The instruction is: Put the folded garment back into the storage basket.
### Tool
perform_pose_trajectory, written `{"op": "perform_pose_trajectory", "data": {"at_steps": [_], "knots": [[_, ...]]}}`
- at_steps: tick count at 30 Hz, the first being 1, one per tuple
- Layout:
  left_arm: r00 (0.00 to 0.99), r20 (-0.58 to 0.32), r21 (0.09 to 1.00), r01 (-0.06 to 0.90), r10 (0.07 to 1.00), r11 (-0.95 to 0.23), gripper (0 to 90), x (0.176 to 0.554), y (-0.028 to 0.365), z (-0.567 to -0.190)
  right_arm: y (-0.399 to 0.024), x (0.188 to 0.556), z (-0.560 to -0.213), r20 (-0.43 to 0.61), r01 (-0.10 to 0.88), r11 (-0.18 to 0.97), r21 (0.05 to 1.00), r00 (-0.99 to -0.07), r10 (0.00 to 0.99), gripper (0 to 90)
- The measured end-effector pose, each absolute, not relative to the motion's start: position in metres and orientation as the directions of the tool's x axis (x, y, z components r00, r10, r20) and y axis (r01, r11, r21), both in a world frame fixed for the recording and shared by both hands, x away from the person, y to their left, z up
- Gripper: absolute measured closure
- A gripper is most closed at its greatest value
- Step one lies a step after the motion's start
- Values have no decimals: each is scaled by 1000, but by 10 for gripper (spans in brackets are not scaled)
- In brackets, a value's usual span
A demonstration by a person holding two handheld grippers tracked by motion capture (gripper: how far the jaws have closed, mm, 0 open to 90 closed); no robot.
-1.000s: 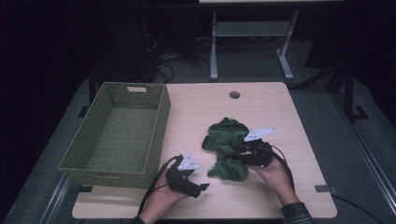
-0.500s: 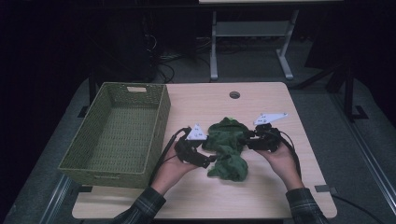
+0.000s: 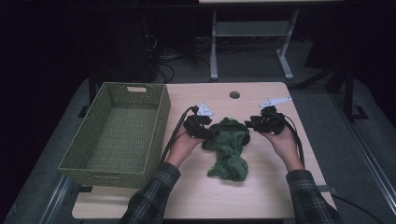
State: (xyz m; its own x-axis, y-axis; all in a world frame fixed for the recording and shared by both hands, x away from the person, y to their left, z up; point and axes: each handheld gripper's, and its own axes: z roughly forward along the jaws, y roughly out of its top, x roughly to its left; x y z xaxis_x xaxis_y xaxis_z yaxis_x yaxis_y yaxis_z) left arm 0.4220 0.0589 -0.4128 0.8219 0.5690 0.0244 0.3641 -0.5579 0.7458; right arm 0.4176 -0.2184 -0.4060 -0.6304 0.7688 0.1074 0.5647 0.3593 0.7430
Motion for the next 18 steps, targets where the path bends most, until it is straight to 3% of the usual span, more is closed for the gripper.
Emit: {"op": "perform_pose_trajectory", "data": {"at_steps": [10,18], "knots": [[820,22,694,399,572,-600,502,455,52,-440,-218,440,-440,157,638,368,676,-613,774,608],[822,-5,665,428,569,-612,547,463,49,-457,-212,447,-455,171,665,380,643,-608,776,679]]}}
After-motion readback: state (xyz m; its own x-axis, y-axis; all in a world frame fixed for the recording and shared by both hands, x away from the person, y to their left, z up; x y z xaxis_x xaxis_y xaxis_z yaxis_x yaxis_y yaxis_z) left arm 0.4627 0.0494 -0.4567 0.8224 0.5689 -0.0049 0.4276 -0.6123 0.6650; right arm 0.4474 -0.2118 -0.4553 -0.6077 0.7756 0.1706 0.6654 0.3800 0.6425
